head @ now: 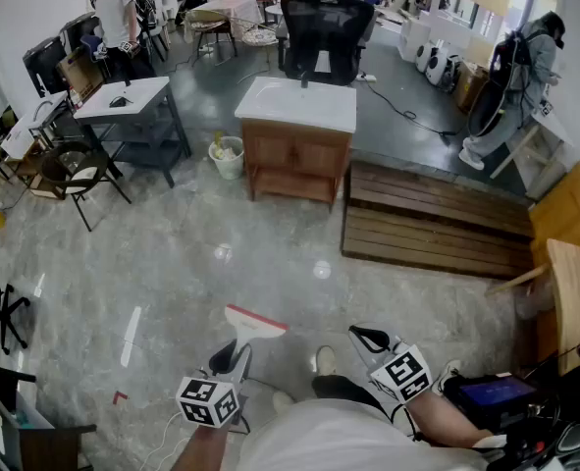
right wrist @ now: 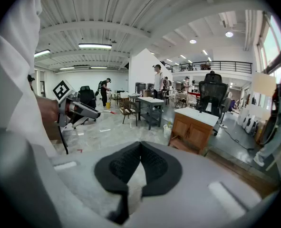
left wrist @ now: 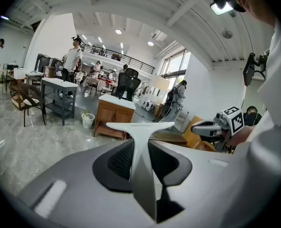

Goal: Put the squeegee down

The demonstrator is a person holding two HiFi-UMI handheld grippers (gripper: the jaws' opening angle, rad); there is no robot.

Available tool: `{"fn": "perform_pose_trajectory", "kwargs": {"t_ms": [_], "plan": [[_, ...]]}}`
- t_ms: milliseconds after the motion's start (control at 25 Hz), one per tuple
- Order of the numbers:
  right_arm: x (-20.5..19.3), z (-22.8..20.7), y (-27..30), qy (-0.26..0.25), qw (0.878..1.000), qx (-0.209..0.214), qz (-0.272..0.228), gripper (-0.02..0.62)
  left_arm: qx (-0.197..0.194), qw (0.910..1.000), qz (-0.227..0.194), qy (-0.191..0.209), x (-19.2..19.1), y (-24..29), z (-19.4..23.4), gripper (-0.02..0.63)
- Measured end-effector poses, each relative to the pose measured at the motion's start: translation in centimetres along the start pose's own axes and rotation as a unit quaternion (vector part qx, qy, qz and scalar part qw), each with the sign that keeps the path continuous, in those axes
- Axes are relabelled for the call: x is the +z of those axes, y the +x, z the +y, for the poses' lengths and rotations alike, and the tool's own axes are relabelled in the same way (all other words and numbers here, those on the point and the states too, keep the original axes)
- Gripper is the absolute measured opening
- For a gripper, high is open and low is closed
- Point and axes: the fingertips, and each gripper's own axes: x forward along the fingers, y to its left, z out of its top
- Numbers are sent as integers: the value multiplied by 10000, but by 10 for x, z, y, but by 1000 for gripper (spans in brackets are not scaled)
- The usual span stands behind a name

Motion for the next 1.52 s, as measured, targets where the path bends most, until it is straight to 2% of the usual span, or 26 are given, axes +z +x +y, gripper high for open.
{"fn": "perform_pose_trajectory", "kwargs": {"t_ms": [400,680,840,1000,1240,1360,1520], "plan": [[35,-110,45,-184,9990,172,-368,3,349,9993,-120,82,67,89,0,98],[31,-196,55,-346,9986,222,-329,18,478,9987,-114,123,105,162,-17,98],[27,-234,64,-270,9988,208,-341,34,512,9986,-160,34,127,198,-19,98],[26,-260,88,-87,9994,188,-269,81,452,9989,-29,70,145,233,-7,98],[47,-305,147,-33,9998,-40,-196,89,170,9996,-83,207,187,308,37,98],[69,-322,181,56,9997,-211,-91,89,-103,9997,-13,240,213,343,64,98],[116,-350,225,30,9988,-473,-92,89,-440,9984,88,341,253,382,100,98]]}}
